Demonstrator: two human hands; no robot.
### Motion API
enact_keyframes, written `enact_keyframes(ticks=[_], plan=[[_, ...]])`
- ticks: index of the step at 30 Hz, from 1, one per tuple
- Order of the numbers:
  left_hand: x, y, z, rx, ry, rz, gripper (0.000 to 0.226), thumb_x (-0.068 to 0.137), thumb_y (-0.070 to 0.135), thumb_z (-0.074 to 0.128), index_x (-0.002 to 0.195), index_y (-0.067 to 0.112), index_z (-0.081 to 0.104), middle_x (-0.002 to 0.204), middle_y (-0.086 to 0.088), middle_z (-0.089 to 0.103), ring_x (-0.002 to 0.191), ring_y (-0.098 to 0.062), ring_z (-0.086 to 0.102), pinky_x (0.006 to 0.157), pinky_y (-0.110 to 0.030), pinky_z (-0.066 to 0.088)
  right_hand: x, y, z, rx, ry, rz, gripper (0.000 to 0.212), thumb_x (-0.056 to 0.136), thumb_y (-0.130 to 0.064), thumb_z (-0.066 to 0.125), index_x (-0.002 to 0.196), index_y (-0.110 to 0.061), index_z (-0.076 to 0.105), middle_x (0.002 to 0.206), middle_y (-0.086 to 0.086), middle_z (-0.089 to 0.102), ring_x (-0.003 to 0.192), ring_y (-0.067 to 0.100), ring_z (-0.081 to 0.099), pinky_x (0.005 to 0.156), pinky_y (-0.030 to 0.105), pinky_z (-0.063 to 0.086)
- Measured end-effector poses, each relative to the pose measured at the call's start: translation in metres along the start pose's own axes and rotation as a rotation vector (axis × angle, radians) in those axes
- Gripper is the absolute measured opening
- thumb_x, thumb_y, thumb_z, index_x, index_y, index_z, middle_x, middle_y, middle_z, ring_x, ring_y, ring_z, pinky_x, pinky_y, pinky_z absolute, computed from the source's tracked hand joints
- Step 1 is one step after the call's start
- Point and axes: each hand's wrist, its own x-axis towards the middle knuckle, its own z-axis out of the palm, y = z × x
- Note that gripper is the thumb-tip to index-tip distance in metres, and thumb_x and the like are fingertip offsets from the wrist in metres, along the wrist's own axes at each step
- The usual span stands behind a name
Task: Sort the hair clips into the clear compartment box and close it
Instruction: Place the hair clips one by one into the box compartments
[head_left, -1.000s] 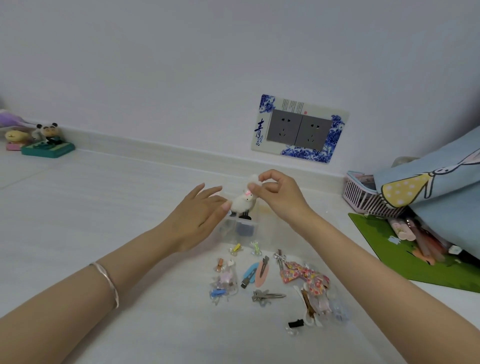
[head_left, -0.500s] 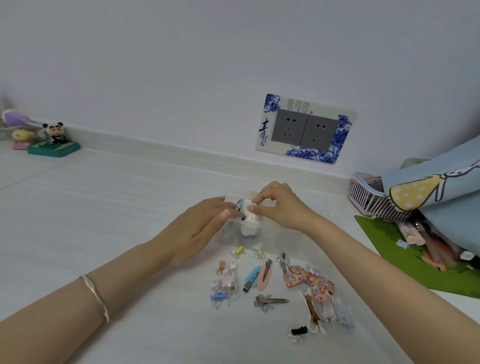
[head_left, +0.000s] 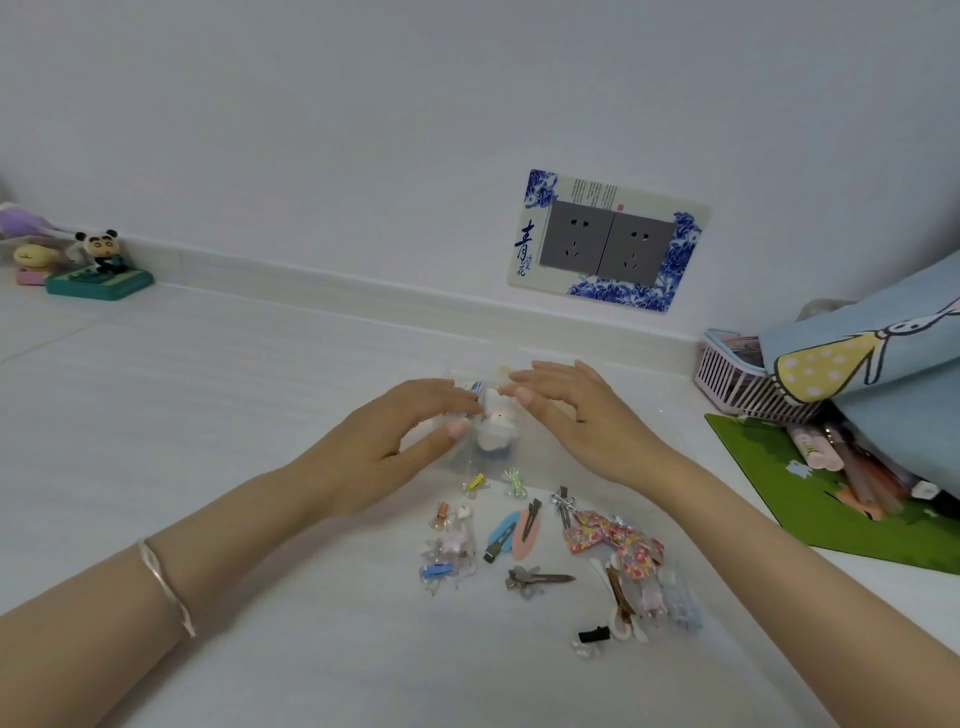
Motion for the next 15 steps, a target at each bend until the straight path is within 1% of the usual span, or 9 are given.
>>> enact_keyframes(ticks=[1, 3, 5, 6, 9, 10, 11, 13, 15], plan=[[0.000, 0.006, -0.003, 0.020, 0.027, 0.041, 0.032, 0.091, 0.046, 0.043, 0.116, 0.033, 0.059, 0.121, 0.018, 0.059, 0.121, -0.001, 0.047, 0.100, -0.025, 0.040, -0.008, -0.003, -0.002, 0.025, 0.059, -0.034, 0.032, 0.096, -0.039, 0.043, 0.118, -0.029, 0.064, 0.131, -0.017, 0.055, 0.131, -0.001, 0.037, 0.117, 0.030, 0.011], [0.001, 0.018, -0.007, 0.019, 0.026, 0.097, 0.021, 0.087, 0.046, 0.054, 0.102, 0.036, 0.064, 0.102, 0.017, 0.065, 0.102, -0.007, 0.058, 0.084, -0.020, 0.046, -0.028, -0.008, -0.005, 0.076, 0.124, -0.105, 0.027, 0.092, -0.042, 0.047, 0.107, -0.033, 0.067, 0.119, -0.025, 0.059, 0.120, -0.006, 0.046, 0.111, 0.026, 0.024], [-0.001, 0.029, -0.006, 0.029, -0.056, 0.105, 0.022, 0.080, 0.054, 0.057, 0.092, 0.037, 0.067, 0.091, 0.017, 0.066, 0.090, -0.006, 0.058, 0.068, -0.013, 0.045, -0.049, -0.010, -0.007, 0.105, 0.098, -0.117, 0.021, 0.090, -0.042, 0.052, 0.101, -0.036, 0.068, 0.109, -0.027, 0.063, 0.110, -0.005, 0.053, 0.100, 0.016, 0.034], [-0.003, 0.032, -0.003, 0.070, -0.114, 0.095, 0.027, 0.077, 0.058, 0.056, 0.092, 0.039, 0.067, 0.089, 0.019, 0.065, 0.089, -0.003, 0.057, 0.065, -0.012, 0.044, -0.058, -0.010, -0.006, 0.088, 0.056, -0.106, 0.018, 0.090, -0.040, 0.055, 0.102, -0.036, 0.068, 0.106, -0.027, 0.064, 0.107, -0.006, 0.055, 0.097, 0.014, 0.037], [-0.010, 0.034, 0.013, 0.269, -0.231, 0.038, 0.041, 0.072, 0.067, 0.052, 0.101, 0.041, 0.063, 0.092, 0.026, 0.058, 0.084, 0.019, 0.048, 0.068, -0.005, 0.039, -0.074, -0.006, 0.000, -0.091, -0.083, -0.100, 0.025, 0.089, -0.036, 0.059, 0.113, -0.037, 0.063, 0.111, -0.029, 0.059, 0.111, -0.007, 0.050, 0.101, 0.018, 0.032], [-0.011, 0.034, 0.019, 0.305, -0.243, 0.009, 0.043, 0.072, 0.068, 0.051, 0.103, 0.040, 0.062, 0.093, 0.026, 0.055, 0.080, 0.025, 0.043, 0.068, -0.003, 0.036, -0.075, -0.006, 0.003, -0.133, -0.120, -0.113, 0.028, 0.090, -0.034, 0.058, 0.118, -0.036, 0.061, 0.117, -0.027, 0.058, 0.115, -0.005, 0.047, 0.102, 0.018, 0.028], [-0.012, 0.033, 0.024, 0.325, -0.248, -0.022, 0.042, 0.072, 0.067, 0.052, 0.103, 0.039, 0.062, 0.094, 0.025, 0.053, 0.076, 0.026, 0.042, 0.066, -0.002, 0.034, -0.074, -0.006, 0.007, -0.167, -0.151, -0.125, 0.031, 0.091, -0.032, 0.057, 0.121, -0.035, 0.059, 0.122, -0.024, 0.057, 0.118, -0.003, 0.045, 0.102, 0.018, 0.026], [-0.012, 0.034, 0.031, 0.352, -0.253, -0.068, 0.039, 0.073, 0.066, 0.055, 0.100, 0.038, 0.061, 0.092, 0.023, 0.050, 0.072, 0.020, 0.045, 0.062, -0.003, 0.034, -0.072, -0.005, 0.011, -0.248, -0.177, -0.142, 0.032, 0.091, -0.031, 0.057, 0.122, -0.032, 0.059, 0.123, -0.016, 0.058, 0.119, 0.003, 0.044, 0.099, 0.020, 0.023], [-0.012, 0.034, 0.035, 0.359, -0.258, -0.091, 0.036, 0.072, 0.064, 0.059, 0.095, 0.036, 0.060, 0.087, 0.021, 0.049, 0.071, 0.009, 0.048, 0.059, -0.005, 0.033, -0.071, -0.005, 0.011, -0.273, -0.170, -0.140, 0.027, 0.088, -0.034, 0.060, 0.115, -0.031, 0.063, 0.116, -0.012, 0.060, 0.113, 0.006, 0.046, 0.095, 0.021, 0.024]])
